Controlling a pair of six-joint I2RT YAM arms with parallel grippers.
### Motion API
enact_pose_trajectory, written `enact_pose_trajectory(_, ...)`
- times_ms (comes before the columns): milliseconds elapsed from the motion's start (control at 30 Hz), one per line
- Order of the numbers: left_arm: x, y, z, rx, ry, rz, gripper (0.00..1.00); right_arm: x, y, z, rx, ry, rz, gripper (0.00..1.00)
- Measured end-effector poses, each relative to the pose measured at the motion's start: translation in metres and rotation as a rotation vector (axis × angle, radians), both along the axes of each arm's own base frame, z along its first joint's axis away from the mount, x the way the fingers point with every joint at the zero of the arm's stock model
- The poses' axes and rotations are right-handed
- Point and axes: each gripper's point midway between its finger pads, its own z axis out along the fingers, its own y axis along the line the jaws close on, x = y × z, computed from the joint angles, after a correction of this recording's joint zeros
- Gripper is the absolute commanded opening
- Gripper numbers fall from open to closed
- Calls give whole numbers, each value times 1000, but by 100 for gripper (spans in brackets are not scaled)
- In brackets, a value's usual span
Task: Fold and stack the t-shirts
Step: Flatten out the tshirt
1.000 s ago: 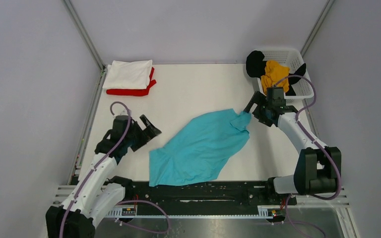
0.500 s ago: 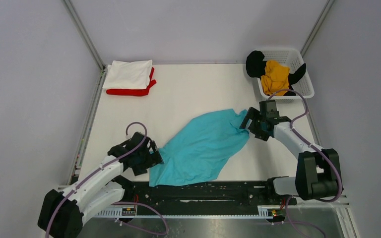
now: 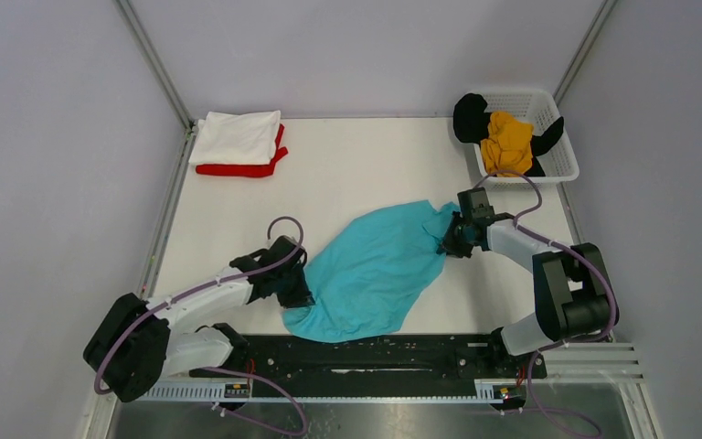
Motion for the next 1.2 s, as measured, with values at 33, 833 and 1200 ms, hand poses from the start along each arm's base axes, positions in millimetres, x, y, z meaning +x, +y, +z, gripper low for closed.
enact_pose_trajectory(33,0,-1,2,0,-7,-9,0,0,2,-1,7,2,0,6)
enact_pose_trajectory(833,53,-20,362,-432,-988,-127,0,-36,0,375,178,-964,111,0)
enact_pose_trajectory(1200,180,20,471,-250,-1166,86,0,61,9,465,70,-1037,122,0)
